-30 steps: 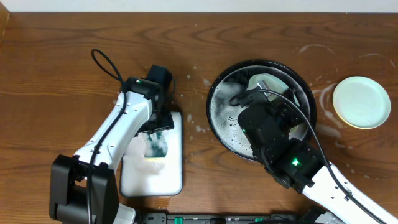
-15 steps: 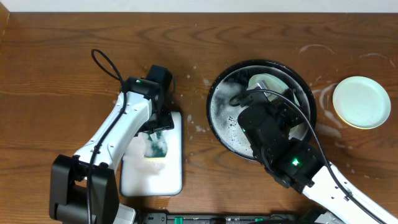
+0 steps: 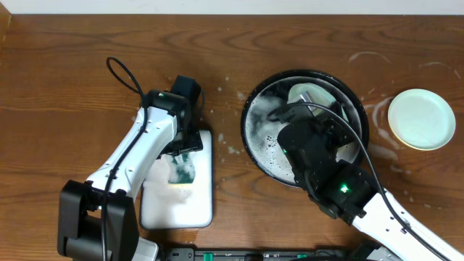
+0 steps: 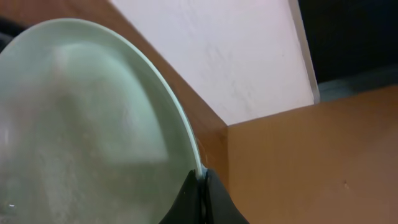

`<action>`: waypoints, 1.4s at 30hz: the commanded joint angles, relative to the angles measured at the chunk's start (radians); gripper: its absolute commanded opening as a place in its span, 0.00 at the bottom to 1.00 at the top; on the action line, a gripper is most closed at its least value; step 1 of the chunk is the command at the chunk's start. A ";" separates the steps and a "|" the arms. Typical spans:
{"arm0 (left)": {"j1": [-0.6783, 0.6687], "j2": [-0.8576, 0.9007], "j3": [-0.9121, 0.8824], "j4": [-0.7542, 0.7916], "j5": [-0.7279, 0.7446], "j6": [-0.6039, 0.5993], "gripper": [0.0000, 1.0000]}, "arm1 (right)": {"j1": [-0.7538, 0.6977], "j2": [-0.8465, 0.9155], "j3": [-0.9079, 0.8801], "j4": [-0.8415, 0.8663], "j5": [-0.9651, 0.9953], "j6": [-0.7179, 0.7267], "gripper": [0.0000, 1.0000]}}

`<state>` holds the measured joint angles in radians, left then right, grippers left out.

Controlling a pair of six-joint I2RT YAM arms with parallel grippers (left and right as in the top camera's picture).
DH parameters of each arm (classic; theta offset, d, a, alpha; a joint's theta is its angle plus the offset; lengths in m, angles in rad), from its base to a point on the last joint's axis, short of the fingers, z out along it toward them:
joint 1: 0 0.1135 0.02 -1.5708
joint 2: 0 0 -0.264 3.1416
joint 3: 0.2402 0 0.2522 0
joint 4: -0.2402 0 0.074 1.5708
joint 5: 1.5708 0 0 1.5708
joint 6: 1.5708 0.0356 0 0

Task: Clean dirty plates on tray and stack at the side
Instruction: 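Tilt the light green plate upward with the right gripper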

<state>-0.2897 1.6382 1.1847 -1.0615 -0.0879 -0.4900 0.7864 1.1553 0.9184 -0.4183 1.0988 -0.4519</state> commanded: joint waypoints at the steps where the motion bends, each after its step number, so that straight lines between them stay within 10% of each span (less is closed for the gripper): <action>1: 0.003 -0.005 -0.001 -0.002 -0.005 0.007 0.81 | 0.000 0.008 0.016 0.032 0.073 0.054 0.01; 13: 0.003 -0.005 -0.001 -0.002 -0.005 0.007 0.81 | -0.046 0.012 0.016 -0.007 -0.087 0.253 0.01; 22: 0.003 -0.005 -0.001 -0.002 -0.005 0.007 0.81 | -0.058 0.022 0.016 -0.011 0.000 0.049 0.01; 42: 0.003 -0.005 -0.001 -0.002 -0.005 0.007 0.81 | -0.060 0.023 0.016 -0.019 -0.042 0.107 0.01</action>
<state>-0.2897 1.6382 1.1847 -1.0615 -0.0875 -0.4900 0.7277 1.1755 0.9195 -0.4374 1.0470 -0.3656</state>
